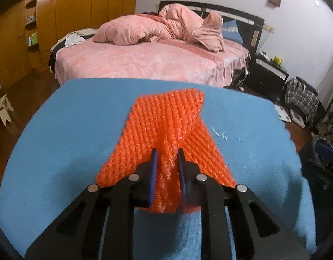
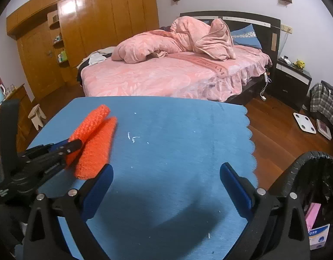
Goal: Collect trash
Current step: 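Grasp one orange mesh pad with the left tool while the right tool grasps the other, then lift both orange mesh pads and carry them over the bin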
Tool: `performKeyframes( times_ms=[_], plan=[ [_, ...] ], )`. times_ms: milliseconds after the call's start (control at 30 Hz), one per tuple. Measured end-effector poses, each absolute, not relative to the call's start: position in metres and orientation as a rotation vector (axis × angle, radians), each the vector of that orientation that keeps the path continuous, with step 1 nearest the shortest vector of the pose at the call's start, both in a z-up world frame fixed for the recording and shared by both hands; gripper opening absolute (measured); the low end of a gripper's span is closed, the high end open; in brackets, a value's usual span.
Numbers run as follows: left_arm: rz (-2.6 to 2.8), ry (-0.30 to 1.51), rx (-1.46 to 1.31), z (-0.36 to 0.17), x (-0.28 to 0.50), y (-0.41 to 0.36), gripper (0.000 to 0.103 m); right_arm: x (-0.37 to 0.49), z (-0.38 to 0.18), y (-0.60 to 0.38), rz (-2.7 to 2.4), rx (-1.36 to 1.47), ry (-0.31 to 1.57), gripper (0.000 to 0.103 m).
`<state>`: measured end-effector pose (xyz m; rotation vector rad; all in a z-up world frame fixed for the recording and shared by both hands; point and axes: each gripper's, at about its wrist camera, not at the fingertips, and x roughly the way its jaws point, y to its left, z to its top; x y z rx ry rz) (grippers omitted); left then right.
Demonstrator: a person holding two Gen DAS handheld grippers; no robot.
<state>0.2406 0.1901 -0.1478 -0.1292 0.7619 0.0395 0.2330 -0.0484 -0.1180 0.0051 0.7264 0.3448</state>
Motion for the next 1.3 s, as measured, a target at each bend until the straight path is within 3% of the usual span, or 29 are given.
performKeyframes(
  times_ms=[500, 700, 1000, 1100, 1167, 1300],
  plan=[
    [0.139, 0.73, -0.166, -0.128, 0.203, 0.235, 0.015, 0.241, -0.125, 0.007, 0.407, 0.005, 0.728, 0.097],
    [0.161, 0.748, -0.177, -0.135, 0.203, 0.245, 0.015, 0.249, -0.138, 0.034, 0.428, -0.021, 0.77, 0.092],
    [0.174, 0.769, -0.185, -0.148, 0.203, 0.246, 0.015, 0.256, -0.162, 0.054, 0.455, -0.024, 0.87, 0.064],
    [0.179, 0.779, -0.186, -0.155, 0.203, 0.244, 0.015, 0.252, -0.165, 0.055, 0.484, -0.009, 0.874, 0.045],
    [0.18, 0.78, -0.182, -0.157, 0.201, 0.243, 0.015, 0.25, -0.164, 0.058, 0.52, 0.005, 0.879, 0.027],
    [0.182, 0.776, -0.173, -0.157, 0.2, 0.243, 0.015, 0.245, -0.16, 0.058, 0.533, 0.018, 0.869, 0.014]
  ],
)
